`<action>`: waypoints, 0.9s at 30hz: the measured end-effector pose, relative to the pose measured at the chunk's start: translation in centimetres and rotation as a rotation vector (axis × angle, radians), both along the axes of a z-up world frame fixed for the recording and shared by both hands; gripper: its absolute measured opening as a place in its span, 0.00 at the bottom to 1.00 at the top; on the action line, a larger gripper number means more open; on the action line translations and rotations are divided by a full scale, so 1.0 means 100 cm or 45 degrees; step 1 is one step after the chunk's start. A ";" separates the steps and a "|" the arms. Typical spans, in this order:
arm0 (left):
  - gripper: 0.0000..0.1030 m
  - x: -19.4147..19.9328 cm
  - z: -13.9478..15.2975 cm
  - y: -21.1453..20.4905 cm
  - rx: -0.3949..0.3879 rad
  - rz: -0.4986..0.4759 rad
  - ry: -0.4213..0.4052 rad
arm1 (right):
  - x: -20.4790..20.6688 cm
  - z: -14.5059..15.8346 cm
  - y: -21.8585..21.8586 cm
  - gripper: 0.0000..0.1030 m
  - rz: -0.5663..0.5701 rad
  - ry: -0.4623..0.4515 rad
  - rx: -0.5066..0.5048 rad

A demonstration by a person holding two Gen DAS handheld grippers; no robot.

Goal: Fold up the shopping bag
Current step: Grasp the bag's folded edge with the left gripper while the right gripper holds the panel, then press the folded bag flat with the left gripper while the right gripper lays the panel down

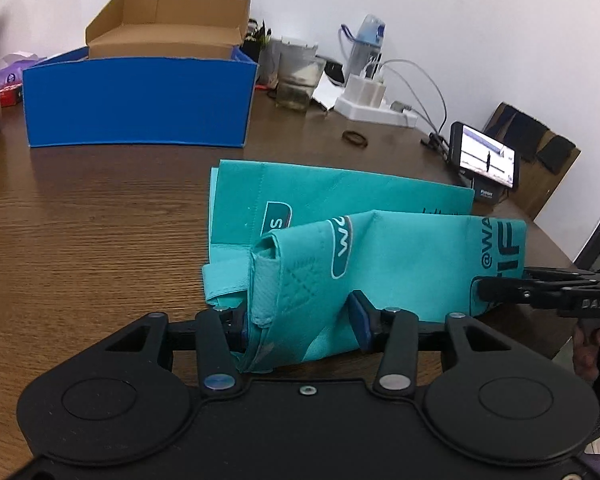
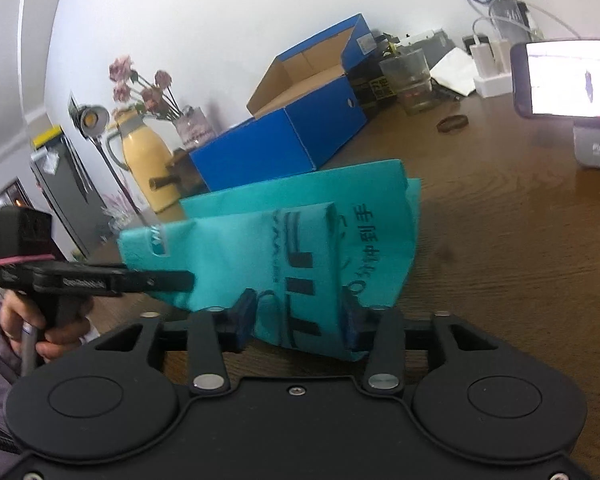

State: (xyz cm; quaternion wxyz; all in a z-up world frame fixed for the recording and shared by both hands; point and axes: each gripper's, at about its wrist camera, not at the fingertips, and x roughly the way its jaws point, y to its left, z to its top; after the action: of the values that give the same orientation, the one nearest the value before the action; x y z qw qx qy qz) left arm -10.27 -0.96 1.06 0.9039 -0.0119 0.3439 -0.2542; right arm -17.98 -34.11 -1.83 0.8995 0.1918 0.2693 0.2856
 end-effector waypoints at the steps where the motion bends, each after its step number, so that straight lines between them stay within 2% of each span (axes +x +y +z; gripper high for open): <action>1: 0.43 0.001 0.000 -0.001 0.014 -0.009 0.002 | 0.001 0.001 -0.002 0.58 0.000 -0.002 0.047; 4: 0.42 0.004 0.000 -0.001 0.055 -0.044 0.000 | 0.009 -0.001 -0.011 0.60 -0.048 0.017 0.187; 6: 0.42 0.005 -0.001 -0.002 0.072 -0.063 -0.006 | 0.016 -0.003 -0.014 0.43 -0.118 0.056 0.195; 7: 0.42 0.005 -0.002 -0.002 0.078 -0.068 -0.009 | 0.019 -0.003 -0.012 0.26 -0.163 0.076 0.126; 8: 0.42 0.004 -0.002 -0.004 0.090 -0.071 -0.016 | 0.019 -0.002 -0.007 0.26 -0.181 0.076 0.030; 11: 0.42 -0.002 -0.004 -0.008 0.127 -0.070 -0.047 | 0.009 0.009 0.022 0.27 -0.179 -0.040 -0.298; 13: 0.42 -0.007 -0.003 -0.008 0.141 -0.064 -0.056 | 0.004 0.014 0.035 0.27 -0.166 -0.076 -0.427; 15: 0.42 -0.013 -0.001 0.000 0.101 -0.064 -0.053 | -0.001 0.016 0.037 0.27 -0.131 -0.072 -0.462; 17: 0.43 -0.018 0.004 0.019 -0.002 -0.053 -0.057 | -0.006 0.017 0.037 0.27 -0.089 -0.056 -0.465; 18: 0.43 -0.022 0.009 0.031 -0.060 -0.009 -0.089 | -0.008 0.019 0.037 0.27 -0.069 -0.046 -0.473; 21: 0.42 -0.040 0.034 0.062 -0.165 0.134 -0.271 | -0.013 0.020 0.039 0.27 -0.063 -0.037 -0.476; 25: 0.42 -0.051 0.045 0.047 -0.210 0.107 -0.326 | -0.015 0.019 0.039 0.28 -0.070 -0.045 -0.461; 27: 0.42 -0.050 0.034 0.021 -0.168 0.050 -0.296 | -0.016 0.018 0.038 0.28 -0.074 -0.053 -0.452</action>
State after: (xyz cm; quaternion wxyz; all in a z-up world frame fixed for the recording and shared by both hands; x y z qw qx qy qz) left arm -15.24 1.17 4.45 0.9397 -0.0484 0.2190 -0.2581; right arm -19.58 -30.27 -0.07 0.9325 0.0316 0.2911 0.2113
